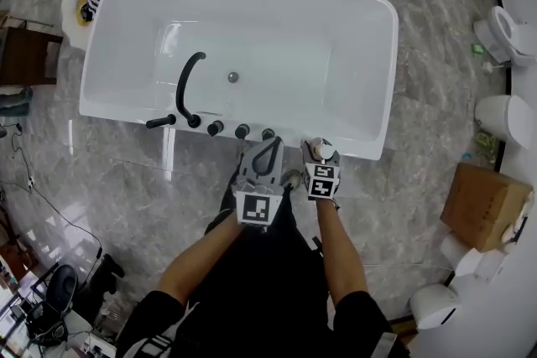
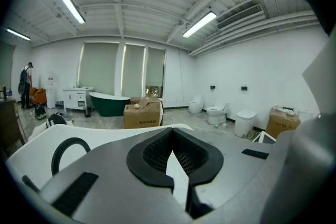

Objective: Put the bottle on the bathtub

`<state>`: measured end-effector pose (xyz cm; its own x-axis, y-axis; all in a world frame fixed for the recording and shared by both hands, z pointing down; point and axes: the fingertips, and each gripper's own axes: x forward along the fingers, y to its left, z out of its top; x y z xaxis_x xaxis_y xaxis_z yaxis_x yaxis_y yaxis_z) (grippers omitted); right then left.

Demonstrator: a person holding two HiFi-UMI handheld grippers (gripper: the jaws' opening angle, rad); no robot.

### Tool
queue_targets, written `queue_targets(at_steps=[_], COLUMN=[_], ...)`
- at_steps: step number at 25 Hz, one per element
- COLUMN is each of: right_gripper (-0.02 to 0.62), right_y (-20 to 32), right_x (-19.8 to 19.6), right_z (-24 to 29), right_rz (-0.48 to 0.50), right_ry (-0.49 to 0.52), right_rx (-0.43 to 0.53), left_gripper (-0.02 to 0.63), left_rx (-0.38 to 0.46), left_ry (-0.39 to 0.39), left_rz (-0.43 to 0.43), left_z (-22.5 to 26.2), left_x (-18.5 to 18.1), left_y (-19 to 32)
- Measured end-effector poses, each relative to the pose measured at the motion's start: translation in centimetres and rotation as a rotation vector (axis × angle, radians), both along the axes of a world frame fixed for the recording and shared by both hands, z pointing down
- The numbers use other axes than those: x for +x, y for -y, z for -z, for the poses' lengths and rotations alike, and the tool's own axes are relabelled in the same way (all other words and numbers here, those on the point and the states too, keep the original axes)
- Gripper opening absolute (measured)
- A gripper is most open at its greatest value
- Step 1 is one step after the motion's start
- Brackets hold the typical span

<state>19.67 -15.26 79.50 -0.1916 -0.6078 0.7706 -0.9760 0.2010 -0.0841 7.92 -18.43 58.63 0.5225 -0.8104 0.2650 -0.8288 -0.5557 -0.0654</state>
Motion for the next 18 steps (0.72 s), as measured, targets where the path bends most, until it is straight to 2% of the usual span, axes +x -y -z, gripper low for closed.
queue_targets(at_steps=[18], right_gripper=[0.216], right_y=[0.9], right_x=[0.4], right_z=[-2.5], right_rz=[-0.024], right_ry=[-0.02], right_rx=[-0.015], left_gripper=[0.015], left_rx=[-0.025], left_ry=[0.01], left_rz=[-0.008], left_z=[-2.3], left_x=[0.0], left_y=[1.2])
